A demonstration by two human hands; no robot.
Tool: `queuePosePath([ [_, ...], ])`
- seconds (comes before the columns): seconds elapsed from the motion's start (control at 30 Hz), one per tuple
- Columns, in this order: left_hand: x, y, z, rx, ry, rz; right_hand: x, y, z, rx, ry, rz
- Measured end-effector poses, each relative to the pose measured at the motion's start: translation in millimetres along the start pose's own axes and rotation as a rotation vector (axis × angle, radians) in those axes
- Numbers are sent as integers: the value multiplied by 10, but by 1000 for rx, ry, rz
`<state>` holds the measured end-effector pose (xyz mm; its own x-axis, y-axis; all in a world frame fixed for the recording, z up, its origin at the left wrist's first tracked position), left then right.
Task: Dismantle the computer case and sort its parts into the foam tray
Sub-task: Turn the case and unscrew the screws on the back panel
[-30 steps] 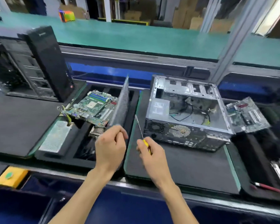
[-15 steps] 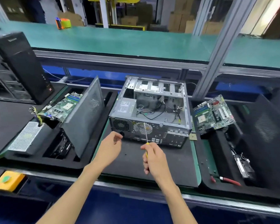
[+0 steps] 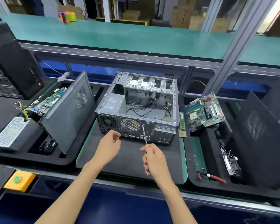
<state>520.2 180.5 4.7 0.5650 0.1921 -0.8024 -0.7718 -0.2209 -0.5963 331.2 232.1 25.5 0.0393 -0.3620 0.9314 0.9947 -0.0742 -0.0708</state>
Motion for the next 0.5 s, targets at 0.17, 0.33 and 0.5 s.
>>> queuePosePath([
  [0.17, 293, -241, -138, -6, -23, 6, -48, 366, -40, 12, 18, 27],
  [0.33, 570, -491, -320, -11, -38, 3, -99, 721, -82, 26, 46, 35],
  [0.5, 734, -684, -481, -42, -54, 12, -105, 1006, -101, 53, 20, 88],
])
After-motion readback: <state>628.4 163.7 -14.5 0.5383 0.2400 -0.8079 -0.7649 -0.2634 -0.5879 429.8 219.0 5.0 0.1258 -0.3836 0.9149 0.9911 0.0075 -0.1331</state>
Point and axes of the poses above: each hand's wrist, its own z-axis away from the middle knuckle, its own y-axis out of the palm, x = y × z, the point moved 1 cm from there along -z, towards the middle knuckle, and after that the axes turned 7 degrees about -x, right-handed, at the moved point
